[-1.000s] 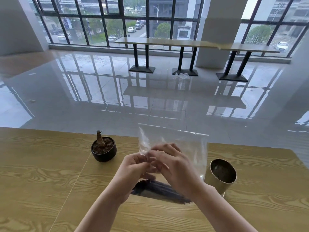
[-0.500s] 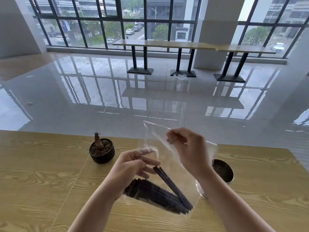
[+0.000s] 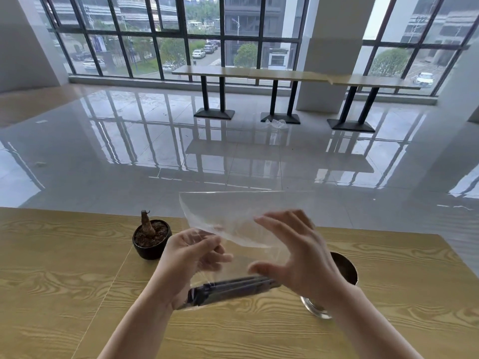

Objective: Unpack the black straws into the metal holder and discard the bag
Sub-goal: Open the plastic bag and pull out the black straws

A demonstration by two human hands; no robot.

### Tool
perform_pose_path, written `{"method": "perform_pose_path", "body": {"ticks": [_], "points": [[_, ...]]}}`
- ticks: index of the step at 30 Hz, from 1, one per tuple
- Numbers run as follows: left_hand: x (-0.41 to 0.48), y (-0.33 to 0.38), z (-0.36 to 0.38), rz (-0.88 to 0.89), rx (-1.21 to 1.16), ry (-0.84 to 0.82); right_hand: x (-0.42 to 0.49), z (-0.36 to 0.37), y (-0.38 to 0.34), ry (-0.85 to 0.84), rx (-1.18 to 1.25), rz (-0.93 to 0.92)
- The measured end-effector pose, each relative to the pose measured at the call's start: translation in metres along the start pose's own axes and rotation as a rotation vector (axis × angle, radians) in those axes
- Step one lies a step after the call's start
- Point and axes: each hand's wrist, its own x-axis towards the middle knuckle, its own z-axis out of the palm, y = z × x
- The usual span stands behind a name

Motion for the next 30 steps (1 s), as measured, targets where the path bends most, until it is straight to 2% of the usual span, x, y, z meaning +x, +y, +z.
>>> {"method": "perform_pose_path", "body": {"ticks": [2, 4, 6, 8, 10, 13, 15, 19, 21, 23, 25, 27, 30], "points": [[0.001, 0.002, 0.000, -0.015, -0.007, -0.009, -0.012, 0.010, 0.005, -0.011, -0.127, -0.014], [0.001, 0.003, 0.004, -0.024, -0.003, -0.025, -0.015, 0.016, 0.007, 0.098, -0.180, 0.002], [0.001, 0.003, 0.006, -0.026, -0.017, -0.044, -0.009, 0.014, 0.006, 0.194, -0.173, 0.008], [0.000, 0.001, 0.005, -0.015, 0.011, -0.035, 0.000, 0.005, 0.005, 0.188, -0.118, 0.020], [0.000, -0.001, 0.002, 0.033, 0.131, 0.013, 0.012, -0.011, 0.008, 0.198, 0.017, 0.149], [-0.003, -0.001, -0.002, 0.086, 0.189, 0.037, 0.035, -0.044, 0.019, 0.339, 0.275, 0.408], [-0.004, 0.001, -0.003, 0.091, 0.144, 0.027, 0.044, -0.056, 0.025, 0.311, 0.315, 0.401], [-0.001, 0.004, -0.003, 0.078, 0.088, 0.036, 0.032, -0.054, 0.023, 0.107, 0.473, 0.393], [0.000, 0.005, -0.005, 0.072, 0.066, 0.052, 0.014, -0.048, 0.023, 0.068, 0.366, 0.345], [0.002, 0.005, -0.008, 0.062, 0.062, 0.066, -0.002, -0.039, 0.025, 0.035, 0.116, 0.277], [0.004, 0.003, -0.011, 0.054, 0.086, 0.067, -0.008, -0.032, 0.027, 0.094, -0.009, 0.260], [0.008, 0.001, -0.012, 0.055, 0.105, 0.064, -0.005, -0.032, 0.028, 0.180, 0.003, 0.285], [0.012, 0.001, -0.012, 0.084, 0.167, 0.061, 0.006, -0.042, 0.036, 0.155, 0.113, 0.363]]}}
